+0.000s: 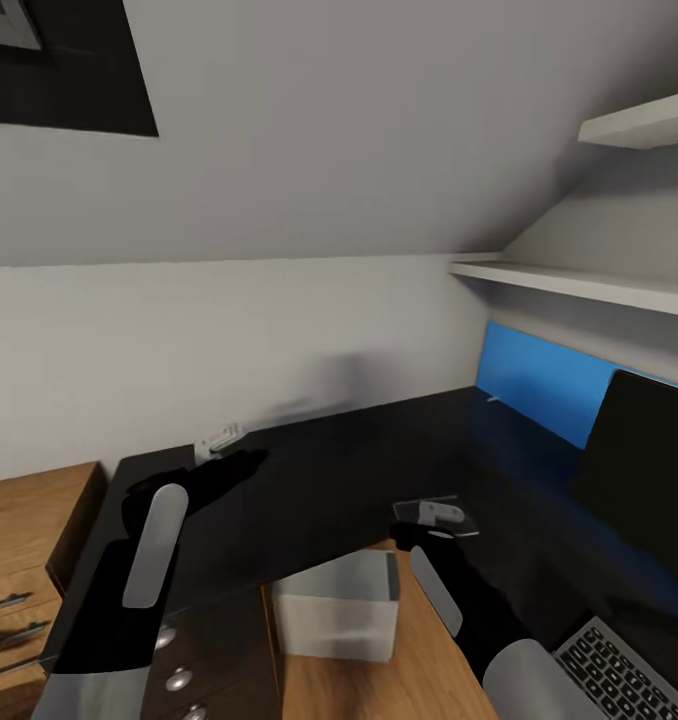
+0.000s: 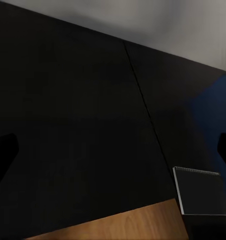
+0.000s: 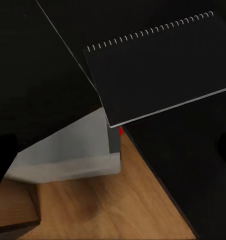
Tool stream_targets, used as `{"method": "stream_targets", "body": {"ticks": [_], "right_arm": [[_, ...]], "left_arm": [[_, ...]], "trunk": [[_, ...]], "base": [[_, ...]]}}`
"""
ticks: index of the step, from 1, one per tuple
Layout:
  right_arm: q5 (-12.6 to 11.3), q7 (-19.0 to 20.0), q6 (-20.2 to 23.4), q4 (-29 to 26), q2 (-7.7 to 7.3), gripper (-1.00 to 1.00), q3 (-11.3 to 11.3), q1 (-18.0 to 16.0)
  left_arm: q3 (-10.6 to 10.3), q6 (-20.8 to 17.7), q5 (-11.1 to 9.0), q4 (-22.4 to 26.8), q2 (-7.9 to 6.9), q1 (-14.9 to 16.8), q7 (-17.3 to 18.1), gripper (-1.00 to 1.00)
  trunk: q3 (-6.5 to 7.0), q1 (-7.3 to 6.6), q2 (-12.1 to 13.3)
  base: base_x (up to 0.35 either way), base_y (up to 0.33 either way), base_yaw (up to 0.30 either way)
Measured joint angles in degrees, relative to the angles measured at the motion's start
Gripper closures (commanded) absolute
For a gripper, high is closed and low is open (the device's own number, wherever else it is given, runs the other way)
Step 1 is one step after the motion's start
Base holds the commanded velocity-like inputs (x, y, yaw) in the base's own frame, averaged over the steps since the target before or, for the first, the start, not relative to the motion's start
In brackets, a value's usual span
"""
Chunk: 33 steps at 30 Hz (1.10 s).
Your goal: In the bedroom, organize the workspace by keeping the computer under the desk, ensuring the monitor is on the desk, placing the keyboard on the desk next to the monitor, placing the mouse on the desk next to the keyboard, moving the folder from the swivel chair onto the desk next to the mouse, stacking the notebook on top of the folder with the pen on top of the notebook, and positioning the swivel chair next to the desk.
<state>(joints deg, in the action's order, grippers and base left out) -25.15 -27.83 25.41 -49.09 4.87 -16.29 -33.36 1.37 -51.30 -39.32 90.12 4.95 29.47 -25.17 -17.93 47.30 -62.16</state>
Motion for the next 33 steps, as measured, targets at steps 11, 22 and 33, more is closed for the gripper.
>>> {"method": "stream_targets", "body": {"ticks": [11, 22, 33], "right_arm": [[0.72, 0.00, -1.15, -2.29, -0.18, -1.00, -1.95, 0.18], [1.01, 0.20, -2.78, -2.51, -0.27, -1.00, -2.37, 0.19], [0.99, 0.28, -3.78, -2.60, -0.41, -1.00, -2.39, 0.19]], "left_arm": [[-0.42, 0.00, 0.02, -0.85, 0.01, 0.01, 0.01, -1.00], [-1.19, 0.01, 0.04, -0.95, -0.01, 0.01, 0.16, -1.00], [-1.24, 0.01, 0.09, -1.68, -0.03, 0.01, 0.07, -1.00]], "trunk": [[0.00, 0.00, 0.00], [0.00, -0.02, -0.01], [0.00, -0.01, 0.00]], "base": [[0.000, 0.000, 0.016], [0.197, 0.000, 0.000], [0.118, 0.000, 0.000]]}}
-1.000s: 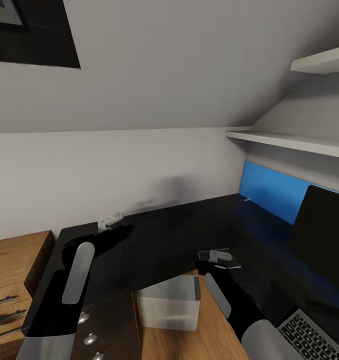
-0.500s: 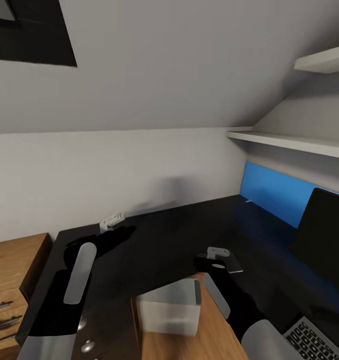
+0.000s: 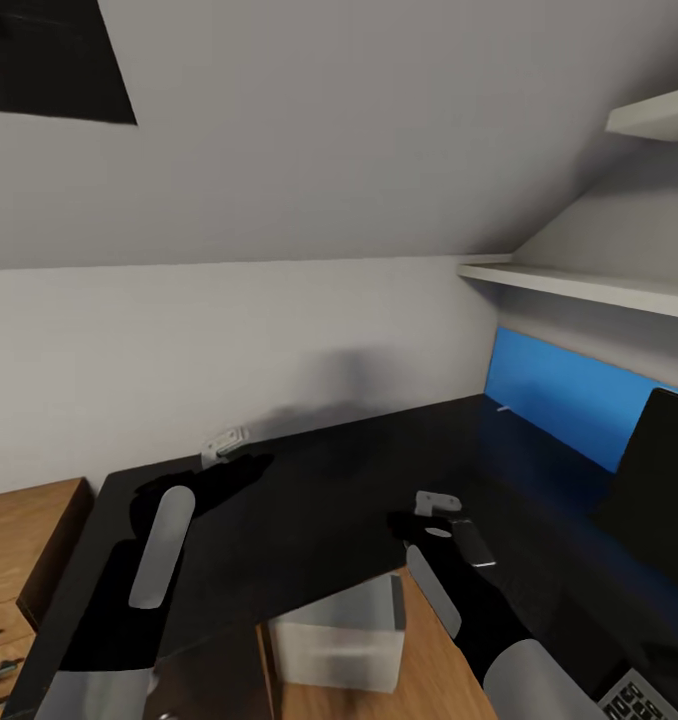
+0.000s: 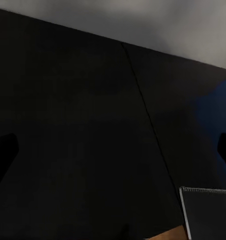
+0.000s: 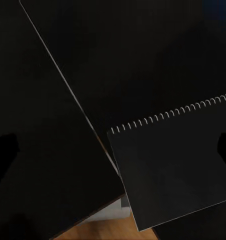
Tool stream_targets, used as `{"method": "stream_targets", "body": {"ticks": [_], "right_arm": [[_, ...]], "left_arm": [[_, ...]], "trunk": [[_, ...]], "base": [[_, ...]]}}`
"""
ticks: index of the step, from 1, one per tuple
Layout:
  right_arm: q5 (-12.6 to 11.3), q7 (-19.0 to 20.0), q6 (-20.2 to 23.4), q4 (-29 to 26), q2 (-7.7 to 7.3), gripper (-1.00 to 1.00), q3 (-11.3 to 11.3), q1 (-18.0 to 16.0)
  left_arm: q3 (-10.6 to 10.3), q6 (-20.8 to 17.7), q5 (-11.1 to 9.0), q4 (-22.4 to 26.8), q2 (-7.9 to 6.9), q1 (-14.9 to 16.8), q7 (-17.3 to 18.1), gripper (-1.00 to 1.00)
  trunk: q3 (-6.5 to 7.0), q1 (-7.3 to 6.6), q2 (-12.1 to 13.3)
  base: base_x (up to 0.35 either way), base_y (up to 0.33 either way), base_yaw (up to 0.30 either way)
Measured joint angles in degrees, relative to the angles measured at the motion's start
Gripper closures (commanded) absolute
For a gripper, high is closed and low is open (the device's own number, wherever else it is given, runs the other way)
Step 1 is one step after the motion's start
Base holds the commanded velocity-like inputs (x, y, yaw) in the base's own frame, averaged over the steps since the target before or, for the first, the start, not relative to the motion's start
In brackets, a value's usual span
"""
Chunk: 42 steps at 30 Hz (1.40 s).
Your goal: In the bedroom, organize the workspace by keeping the computer under the desk, ensuring the monitor is on the desk, placing the keyboard on the desk next to the monitor, placing the mouse on the desk next to the keyboard, moving the folder from the swivel chair onto the desk next to the mouse, stacking the notebook on top of the folder with the pen on top of the notebook, and positioning the swivel chair next to the desk.
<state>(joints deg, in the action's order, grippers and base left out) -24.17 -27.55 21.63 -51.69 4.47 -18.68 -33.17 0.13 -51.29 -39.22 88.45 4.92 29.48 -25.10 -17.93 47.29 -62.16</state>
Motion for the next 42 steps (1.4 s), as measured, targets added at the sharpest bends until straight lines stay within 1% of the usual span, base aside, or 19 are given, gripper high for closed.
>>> {"method": "stream_targets", "body": {"ticks": [9, 12, 37, 38, 42], "right_arm": [[0.00, -0.05, 0.00, 0.00, -0.03, -1.00, 0.04, 0.00], [0.00, -0.08, -0.01, 0.00, -0.04, -1.00, 0.02, 0.00], [0.08, 0.03, -0.19, 0.11, -0.22, -1.00, 0.47, 0.00], [0.09, 0.01, -1.06, 0.09, -0.51, -1.00, 0.65, 0.00], [0.10, 0.17, -1.90, 0.10, -0.96, -1.00, 0.63, 0.00]], "left_arm": [[-0.04, 0.01, 0.01, -0.01, 0.05, 0.00, 0.03, -1.00], [0.01, 0.01, 0.01, 0.00, -0.01, 0.00, 0.13, -1.00], [-0.05, 0.00, 0.01, -0.01, 0.00, 0.00, 0.18, -1.00], [-0.05, -0.04, 0.01, -0.04, 0.00, 0.00, 0.18, -1.00], [-0.05, -0.07, 0.01, -0.02, 0.05, 0.00, 0.19, -1.00]], "trunk": [[0.00, -0.01, 0.00], [0.00, 0.00, 0.00], [0.00, 0.01, 0.00], [0.00, 0.01, 0.00], [0.00, 0.01, 0.00]], "base": [[0.220, 0.000, 0.000], [0.089, 0.000, 0.000], [0.007, 0.000, 0.000], [0.000, 0.000, 0.000], [0.000, 0.000, 0.000]]}}
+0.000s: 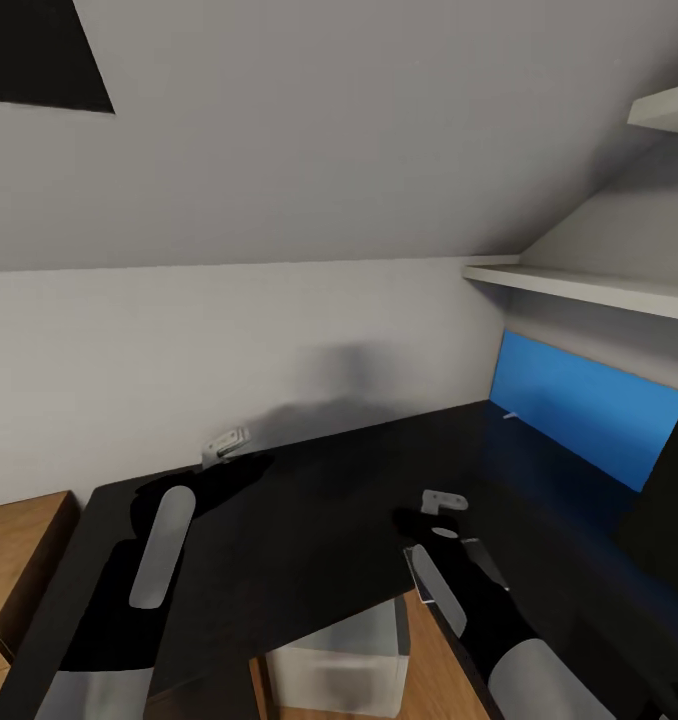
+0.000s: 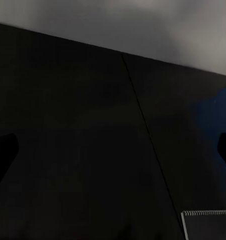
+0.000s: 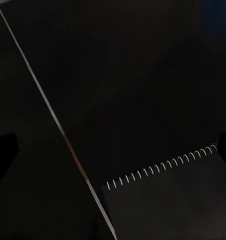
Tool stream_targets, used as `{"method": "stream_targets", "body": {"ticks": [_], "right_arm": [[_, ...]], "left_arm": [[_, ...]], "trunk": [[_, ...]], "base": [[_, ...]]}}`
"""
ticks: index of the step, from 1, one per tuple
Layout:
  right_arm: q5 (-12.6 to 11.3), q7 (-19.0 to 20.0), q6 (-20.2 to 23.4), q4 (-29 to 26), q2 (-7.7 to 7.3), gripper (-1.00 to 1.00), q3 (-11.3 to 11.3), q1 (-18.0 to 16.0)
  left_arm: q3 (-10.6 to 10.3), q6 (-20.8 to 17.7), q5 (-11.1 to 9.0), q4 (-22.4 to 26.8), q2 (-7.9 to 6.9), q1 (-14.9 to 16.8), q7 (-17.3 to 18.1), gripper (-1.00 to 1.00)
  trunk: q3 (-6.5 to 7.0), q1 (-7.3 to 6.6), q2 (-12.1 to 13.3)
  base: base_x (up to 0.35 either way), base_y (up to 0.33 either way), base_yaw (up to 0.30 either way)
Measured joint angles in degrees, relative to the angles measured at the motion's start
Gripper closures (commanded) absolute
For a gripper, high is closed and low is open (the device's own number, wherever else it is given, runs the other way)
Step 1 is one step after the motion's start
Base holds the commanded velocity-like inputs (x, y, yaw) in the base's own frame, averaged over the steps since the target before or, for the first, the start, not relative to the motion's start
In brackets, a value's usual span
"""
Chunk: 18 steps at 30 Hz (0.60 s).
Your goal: In the bedroom, organize the workspace by keeping the computer under the desk, ensuring the monitor is on the desk, placing the keyboard on the desk next to the monitor, placing the mouse on the desk next to the keyboard, moving the folder from the swivel chair onto the desk next to the mouse, stacking the notebook on top of the folder with the pen on top of the notebook, and positioning the swivel chair next to the desk.
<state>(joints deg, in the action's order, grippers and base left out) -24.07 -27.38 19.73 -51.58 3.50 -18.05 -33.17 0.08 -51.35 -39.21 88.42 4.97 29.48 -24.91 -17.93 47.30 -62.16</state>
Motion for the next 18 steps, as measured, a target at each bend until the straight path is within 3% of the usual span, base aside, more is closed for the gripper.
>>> {"method": "stream_targets", "body": {"ticks": [12, 18], "right_arm": [[0.15, 0.22, -2.80, 1.09, -1.06, -1.00, 0.10, -0.46], [-0.04, 0.24, -2.67, 4.32, -2.97, -1.00, 0.14, -5.26]], "left_arm": [[-1.14, 0.04, 0.00, -0.02, 0.04, 0.00, -0.17, -1.00], [-1.35, 0.06, 0.02, -0.03, 0.03, 0.00, -0.20, -1.00]], "trunk": [[0.00, 0.00, 0.00], [0.00, 0.00, 0.00]], "base": [[0.000, 0.000, 0.000], [0.000, 0.000, 0.000]]}}
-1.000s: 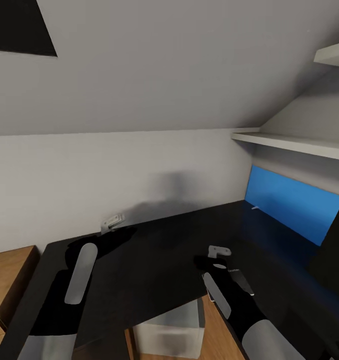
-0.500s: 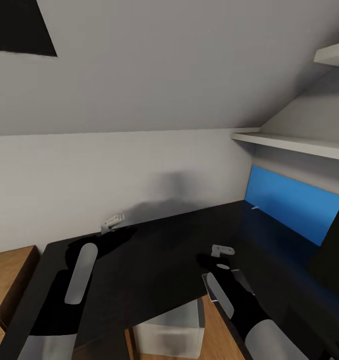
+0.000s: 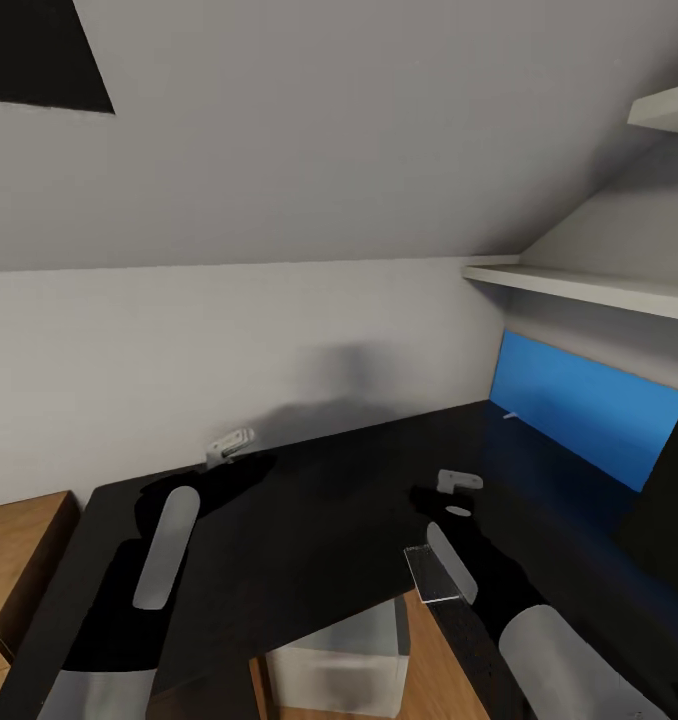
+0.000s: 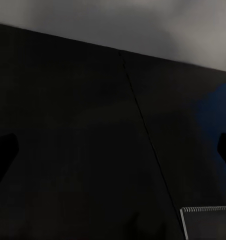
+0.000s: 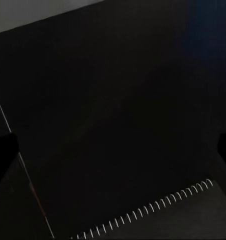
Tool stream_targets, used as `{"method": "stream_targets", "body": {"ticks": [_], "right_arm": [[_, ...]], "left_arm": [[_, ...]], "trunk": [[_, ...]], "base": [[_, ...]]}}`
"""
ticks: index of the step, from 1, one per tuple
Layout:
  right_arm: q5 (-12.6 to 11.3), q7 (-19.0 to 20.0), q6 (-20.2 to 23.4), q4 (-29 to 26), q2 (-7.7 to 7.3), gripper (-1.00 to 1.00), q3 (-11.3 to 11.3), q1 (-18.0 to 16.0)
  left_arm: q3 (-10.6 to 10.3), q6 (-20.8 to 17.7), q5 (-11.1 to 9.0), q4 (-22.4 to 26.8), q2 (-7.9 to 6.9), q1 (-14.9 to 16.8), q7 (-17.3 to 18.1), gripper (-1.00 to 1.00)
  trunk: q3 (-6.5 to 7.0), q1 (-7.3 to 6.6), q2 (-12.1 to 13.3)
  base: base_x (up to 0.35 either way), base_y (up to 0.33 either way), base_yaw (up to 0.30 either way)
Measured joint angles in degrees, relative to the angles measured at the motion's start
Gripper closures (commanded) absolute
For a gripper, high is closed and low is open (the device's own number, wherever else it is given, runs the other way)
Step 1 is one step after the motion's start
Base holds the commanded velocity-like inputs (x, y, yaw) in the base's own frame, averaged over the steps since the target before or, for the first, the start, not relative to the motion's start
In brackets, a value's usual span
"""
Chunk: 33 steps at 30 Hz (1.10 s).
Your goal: In the bedroom, organize the workspace by keeping the computer under the desk, ensuring the monitor is on the desk, placing the keyboard on the desk next to the monitor, placing the mouse on the desk next to the keyboard, moving the folder from the swivel chair onto the desk next to the mouse, stacking the notebook on top of the folder with the pen on top of the notebook, and positioning the swivel chair next to the desk.
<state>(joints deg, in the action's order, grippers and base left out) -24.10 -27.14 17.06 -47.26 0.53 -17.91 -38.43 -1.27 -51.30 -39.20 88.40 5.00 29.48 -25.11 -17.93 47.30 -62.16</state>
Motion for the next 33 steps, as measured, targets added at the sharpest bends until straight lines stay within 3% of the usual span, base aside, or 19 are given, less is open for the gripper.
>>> {"method": "stream_targets", "body": {"ticks": [8, 13, 20, 26, 30, 33], "right_arm": [[-0.54, 0.28, -0.53, 15.02, -0.74, -1.00, 0.13, -11.28], [-0.55, 3.39, -2.43, 24.57, -1.26, -1.00, 0.29, -17.49], [-1.27, 6.13, -5.30, 31.48, -3.36, -1.00, 0.64, -20.61], [-4.38, 7.30, -8.49, 34.52, -4.64, -1.00, 2.89, -20.96], [-5.08, 7.49, -9.16, 35.97, -4.75, -1.00, 3.12, -20.90], [-5.29, 7.41, -9.16, 36.30, -4.78, -1.00, 3.17, -20.88]], "left_arm": [[-0.04, 0.00, -0.01, 0.03, 0.00, 0.00, 0.03, -1.00], [-0.04, -0.09, -0.08, 0.05, -0.01, 0.00, 0.15, -1.00], [-0.04, -0.51, -0.28, 0.37, -0.06, 0.00, 0.34, -1.00], [-0.12, -0.68, -0.60, 1.04, 0.13, 0.00, 0.45, -1.00], [-0.11, -0.75, -4.67, 1.64, 0.02, 0.00, 0.47, -1.00], [-0.13, -0.78, -6.08, 1.75, -0.06, 0.00, 0.47, -1.00]], "trunk": [[0.00, 0.00, 0.00], [0.00, 0.00, 0.00], [0.00, 0.00, 0.00], [-0.18, 0.21, -0.39], [-0.90, 1.09, -1.99], [-1.44, 1.75, -3.20]], "base": [[0.000, 0.000, 0.000], [0.000, 0.000, 0.000], [0.000, 0.000, 0.000], [0.000, 0.000, 0.000], [0.000, 0.000, 0.000], [0.000, 0.000, 0.000]]}}
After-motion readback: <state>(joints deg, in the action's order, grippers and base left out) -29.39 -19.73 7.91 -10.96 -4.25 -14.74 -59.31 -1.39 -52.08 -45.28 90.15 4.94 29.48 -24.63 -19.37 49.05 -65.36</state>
